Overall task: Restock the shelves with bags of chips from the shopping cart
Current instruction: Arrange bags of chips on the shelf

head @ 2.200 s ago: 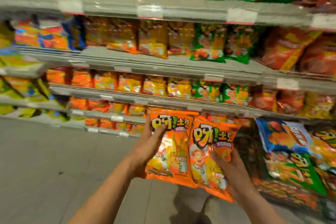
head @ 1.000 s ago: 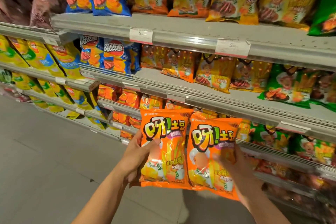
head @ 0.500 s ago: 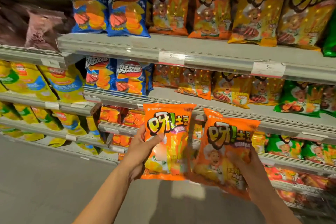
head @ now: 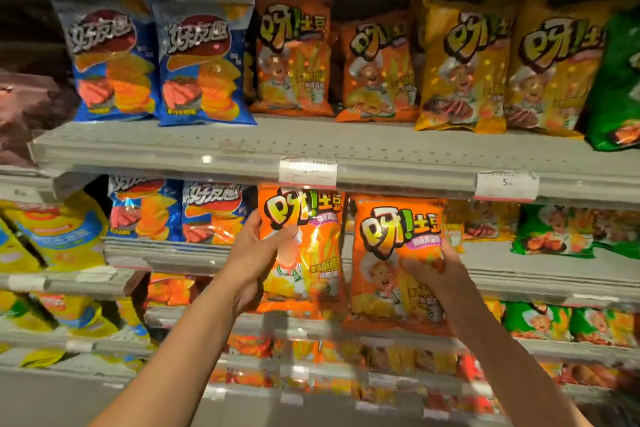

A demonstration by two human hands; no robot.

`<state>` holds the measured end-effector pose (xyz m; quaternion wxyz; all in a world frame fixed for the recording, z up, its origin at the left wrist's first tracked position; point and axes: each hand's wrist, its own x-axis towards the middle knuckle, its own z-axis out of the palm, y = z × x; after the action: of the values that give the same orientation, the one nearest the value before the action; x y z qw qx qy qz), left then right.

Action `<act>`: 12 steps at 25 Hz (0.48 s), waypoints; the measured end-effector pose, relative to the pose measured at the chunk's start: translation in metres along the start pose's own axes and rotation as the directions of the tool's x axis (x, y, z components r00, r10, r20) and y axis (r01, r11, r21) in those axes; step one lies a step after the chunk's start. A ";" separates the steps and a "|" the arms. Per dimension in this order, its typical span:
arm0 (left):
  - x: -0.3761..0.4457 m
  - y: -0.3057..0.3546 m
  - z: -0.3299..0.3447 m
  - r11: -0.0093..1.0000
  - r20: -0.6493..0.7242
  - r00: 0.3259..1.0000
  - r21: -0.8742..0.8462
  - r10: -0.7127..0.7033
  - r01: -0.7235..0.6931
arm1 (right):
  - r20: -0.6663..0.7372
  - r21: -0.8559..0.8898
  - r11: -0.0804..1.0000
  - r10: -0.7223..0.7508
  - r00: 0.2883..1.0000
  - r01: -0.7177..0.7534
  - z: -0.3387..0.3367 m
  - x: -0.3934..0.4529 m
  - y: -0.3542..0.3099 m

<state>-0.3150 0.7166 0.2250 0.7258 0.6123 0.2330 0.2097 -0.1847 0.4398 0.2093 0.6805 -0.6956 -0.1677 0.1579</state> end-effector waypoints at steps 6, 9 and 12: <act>0.068 0.021 0.001 0.995 -0.160 0.983 0.029 -0.091 0.097 | -0.026 0.067 0.997 0.047 0.999 -0.045 0.017 0.085 -0.010; 0.087 0.016 0.001 0.984 -0.200 0.971 0.100 -0.127 0.149 | -0.033 0.106 0.993 0.055 0.998 -0.051 0.031 0.108 -0.003; 0.090 0.006 -0.004 0.960 -0.166 0.972 0.199 -0.166 0.198 | 0.032 0.081 0.995 0.048 0.998 -0.051 0.037 0.111 0.015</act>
<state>-0.2457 0.7739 0.2226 0.6526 0.6455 0.3629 0.1603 -0.1022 0.5221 0.1941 0.7018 -0.6687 -0.1539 0.1916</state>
